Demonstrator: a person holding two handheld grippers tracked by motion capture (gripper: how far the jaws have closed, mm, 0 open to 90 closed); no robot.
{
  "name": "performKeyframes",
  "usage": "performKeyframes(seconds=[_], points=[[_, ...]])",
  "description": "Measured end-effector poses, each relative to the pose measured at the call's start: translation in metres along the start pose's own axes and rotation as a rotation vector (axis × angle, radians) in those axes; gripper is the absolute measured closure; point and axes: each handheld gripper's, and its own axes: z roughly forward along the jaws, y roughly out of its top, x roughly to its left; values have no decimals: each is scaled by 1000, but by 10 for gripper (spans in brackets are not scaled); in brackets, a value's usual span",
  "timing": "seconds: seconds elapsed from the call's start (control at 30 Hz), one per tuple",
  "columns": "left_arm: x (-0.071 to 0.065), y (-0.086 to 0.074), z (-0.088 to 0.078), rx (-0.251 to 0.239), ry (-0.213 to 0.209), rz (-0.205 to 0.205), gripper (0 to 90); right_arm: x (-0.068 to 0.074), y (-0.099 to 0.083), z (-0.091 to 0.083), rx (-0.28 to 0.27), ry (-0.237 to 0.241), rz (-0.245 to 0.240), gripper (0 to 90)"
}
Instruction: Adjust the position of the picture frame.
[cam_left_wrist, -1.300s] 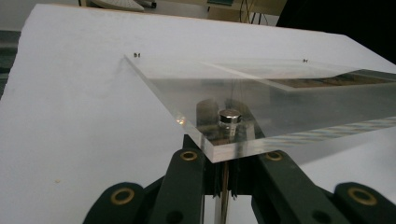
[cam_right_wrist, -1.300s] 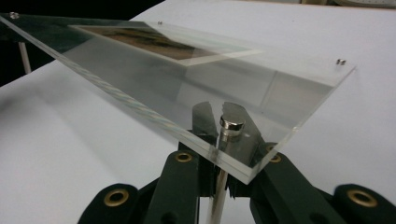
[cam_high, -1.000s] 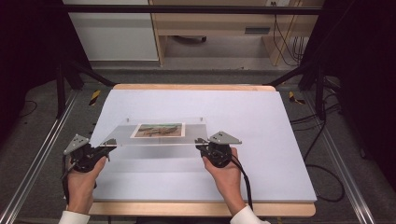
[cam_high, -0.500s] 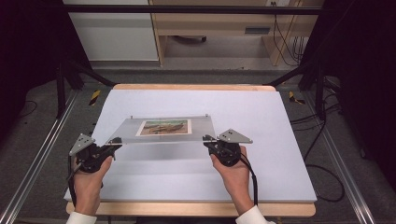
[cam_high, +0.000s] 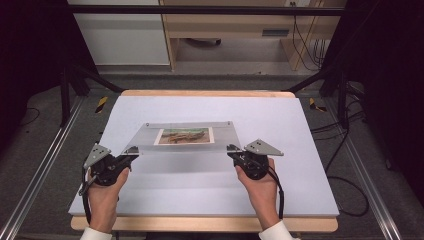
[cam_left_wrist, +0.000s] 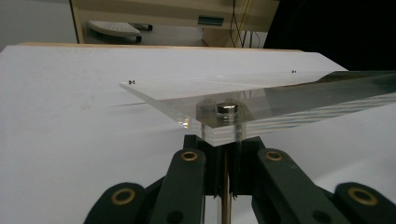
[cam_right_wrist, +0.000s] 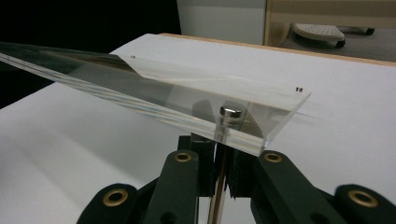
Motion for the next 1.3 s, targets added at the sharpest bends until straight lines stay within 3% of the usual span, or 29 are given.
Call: performKeyframes(seconds=[0.63, 0.93, 1.3], points=[[-36, 8, 22, -23, -39, 30, 838, -31, -3, -30, -33, -64, 37, 836], [-55, 12, 43, -33, -63, 42, 837, -51, -5, -40, -42, -105, 55, 839], [-68, 12, 67, -46, -80, 51, 837, -73, -7, -45, -54, -152, 68, 840]])
